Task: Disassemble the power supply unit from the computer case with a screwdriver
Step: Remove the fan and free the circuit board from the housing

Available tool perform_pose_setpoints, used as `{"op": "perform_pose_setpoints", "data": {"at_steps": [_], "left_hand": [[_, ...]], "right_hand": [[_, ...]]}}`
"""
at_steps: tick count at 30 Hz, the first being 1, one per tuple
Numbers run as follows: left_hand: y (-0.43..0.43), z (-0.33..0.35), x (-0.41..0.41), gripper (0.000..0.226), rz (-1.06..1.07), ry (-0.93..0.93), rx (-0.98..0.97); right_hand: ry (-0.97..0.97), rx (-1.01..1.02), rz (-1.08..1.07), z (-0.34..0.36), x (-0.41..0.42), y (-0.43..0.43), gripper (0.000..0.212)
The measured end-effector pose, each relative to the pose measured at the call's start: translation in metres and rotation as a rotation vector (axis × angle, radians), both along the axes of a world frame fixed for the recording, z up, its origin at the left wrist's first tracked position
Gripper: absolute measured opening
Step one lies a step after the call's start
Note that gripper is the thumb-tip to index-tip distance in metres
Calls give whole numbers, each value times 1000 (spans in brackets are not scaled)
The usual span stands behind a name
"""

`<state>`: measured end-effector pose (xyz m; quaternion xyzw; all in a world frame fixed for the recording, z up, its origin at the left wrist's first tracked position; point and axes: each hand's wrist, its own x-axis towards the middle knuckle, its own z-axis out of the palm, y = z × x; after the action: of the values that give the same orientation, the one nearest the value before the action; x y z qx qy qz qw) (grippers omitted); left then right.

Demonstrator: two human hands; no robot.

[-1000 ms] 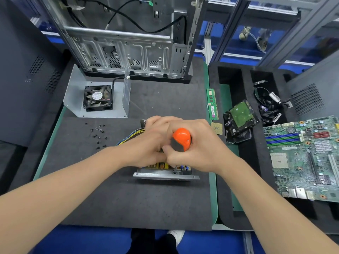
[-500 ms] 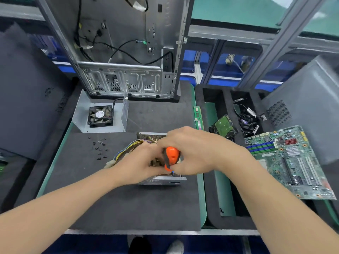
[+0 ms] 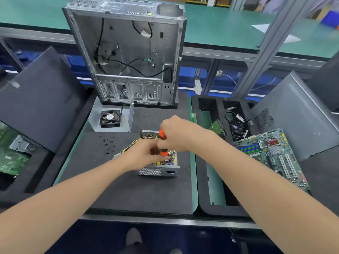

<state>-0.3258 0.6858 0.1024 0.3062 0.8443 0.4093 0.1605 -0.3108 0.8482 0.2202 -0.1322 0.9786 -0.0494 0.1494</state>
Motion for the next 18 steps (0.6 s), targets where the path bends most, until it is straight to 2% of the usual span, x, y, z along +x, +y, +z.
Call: {"op": "perform_pose_setpoints", "data": {"at_steps": [3, 6, 8, 9, 10, 12, 13, 16, 18], "left_hand": [[5, 0, 8, 16, 20, -7, 29], [7, -3, 11, 20, 61, -40, 23], [8, -6, 12, 8, 51, -46, -30], [8, -7, 12, 5, 42, -15, -45], [9, -9, 12, 14, 39, 31, -60], [9, -14, 11, 26, 73, 67, -100], [9, -16, 10, 33, 91, 63, -109], [10, -21, 9, 51, 75, 53, -45], [13, -22, 8, 53, 52, 65, -80]], "right_hand": [[-65, 74, 140, 14, -3, 13, 9], [-110, 58, 362, 18, -3, 20, 31], [-150, 17, 477, 18, 2, 18, 46], [-156, 0, 494, 16, 4, 17, 46], [-153, -18, 489, 14, 7, 16, 40], [-84, -20, 387, 7, 15, 10, 19], [-8, 12, 293, 1, 18, 5, 17], [170, 206, -60, -15, 22, -24, 39], [147, 211, -152, -20, 17, -38, 33]]}}
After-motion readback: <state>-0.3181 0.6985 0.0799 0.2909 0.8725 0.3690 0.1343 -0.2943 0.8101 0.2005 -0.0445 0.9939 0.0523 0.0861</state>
